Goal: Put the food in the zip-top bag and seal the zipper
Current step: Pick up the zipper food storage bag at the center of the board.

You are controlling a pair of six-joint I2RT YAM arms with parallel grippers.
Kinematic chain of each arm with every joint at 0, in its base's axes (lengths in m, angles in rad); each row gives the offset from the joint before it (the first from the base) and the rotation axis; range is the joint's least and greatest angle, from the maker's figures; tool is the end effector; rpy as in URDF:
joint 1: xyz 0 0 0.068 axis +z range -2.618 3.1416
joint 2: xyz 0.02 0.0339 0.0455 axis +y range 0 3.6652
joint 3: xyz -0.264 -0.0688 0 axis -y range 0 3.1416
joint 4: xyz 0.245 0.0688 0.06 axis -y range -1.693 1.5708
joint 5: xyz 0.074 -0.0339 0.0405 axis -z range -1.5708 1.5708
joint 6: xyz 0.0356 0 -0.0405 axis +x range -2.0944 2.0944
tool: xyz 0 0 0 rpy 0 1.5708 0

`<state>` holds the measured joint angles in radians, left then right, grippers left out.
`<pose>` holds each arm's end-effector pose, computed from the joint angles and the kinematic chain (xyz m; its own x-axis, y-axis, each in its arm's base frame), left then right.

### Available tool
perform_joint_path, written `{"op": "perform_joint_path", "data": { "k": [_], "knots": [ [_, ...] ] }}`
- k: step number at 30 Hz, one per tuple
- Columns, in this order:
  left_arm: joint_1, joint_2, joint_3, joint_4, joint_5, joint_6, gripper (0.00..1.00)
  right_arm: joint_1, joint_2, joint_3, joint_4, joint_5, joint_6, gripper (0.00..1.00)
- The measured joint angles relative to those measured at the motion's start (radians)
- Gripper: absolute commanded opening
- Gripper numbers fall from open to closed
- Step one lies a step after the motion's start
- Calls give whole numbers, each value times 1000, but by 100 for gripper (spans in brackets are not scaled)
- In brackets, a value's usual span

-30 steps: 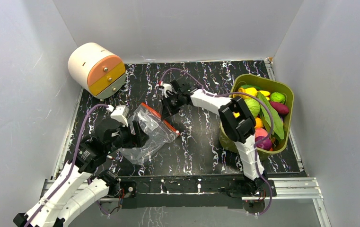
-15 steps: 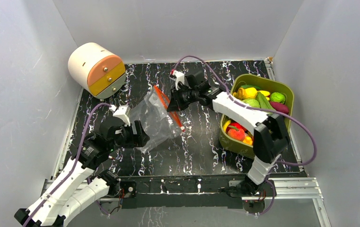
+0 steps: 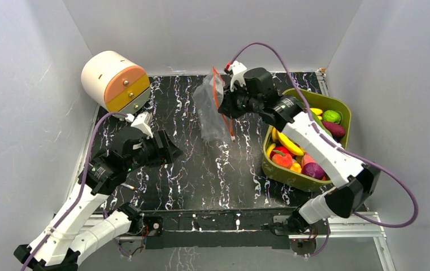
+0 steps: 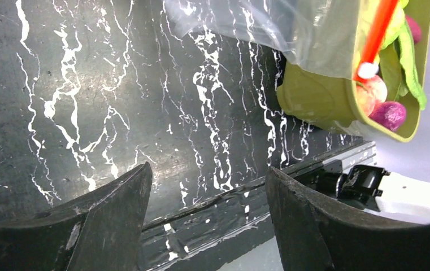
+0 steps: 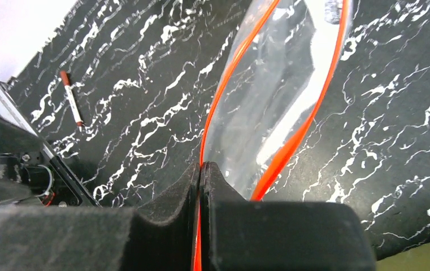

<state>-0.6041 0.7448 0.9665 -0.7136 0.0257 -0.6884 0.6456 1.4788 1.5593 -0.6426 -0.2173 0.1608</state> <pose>0.1215 -0.0850 0.3531 -0.6728 -0.3073 -0.6730 0.2060 0.7959 -0.5694 0.2567 0.2030 0.3979 -0.5376 -0.2092 -0.8168 -0.6556 0.7129 0.2489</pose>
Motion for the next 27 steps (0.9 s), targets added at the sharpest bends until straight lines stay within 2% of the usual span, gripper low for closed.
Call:
{"op": "perform_joint_path", "data": {
  "k": [7, 11, 18, 27],
  "knots": [
    [0, 78, 30, 10, 14, -64, 70, 8, -130, -10, -8, 13, 3, 0],
    [0, 89, 24, 27, 37, -92, 71, 23, -186, -148, 47, -6, 24, 0],
    [0, 60, -66, 176, 138, -126, 72, 48, -165, -401, 143, -81, 103, 0],
    [0, 85, -122, 304, 180, -164, 69, 103, -164, -475, 297, -138, 183, 0]
  ]
}}
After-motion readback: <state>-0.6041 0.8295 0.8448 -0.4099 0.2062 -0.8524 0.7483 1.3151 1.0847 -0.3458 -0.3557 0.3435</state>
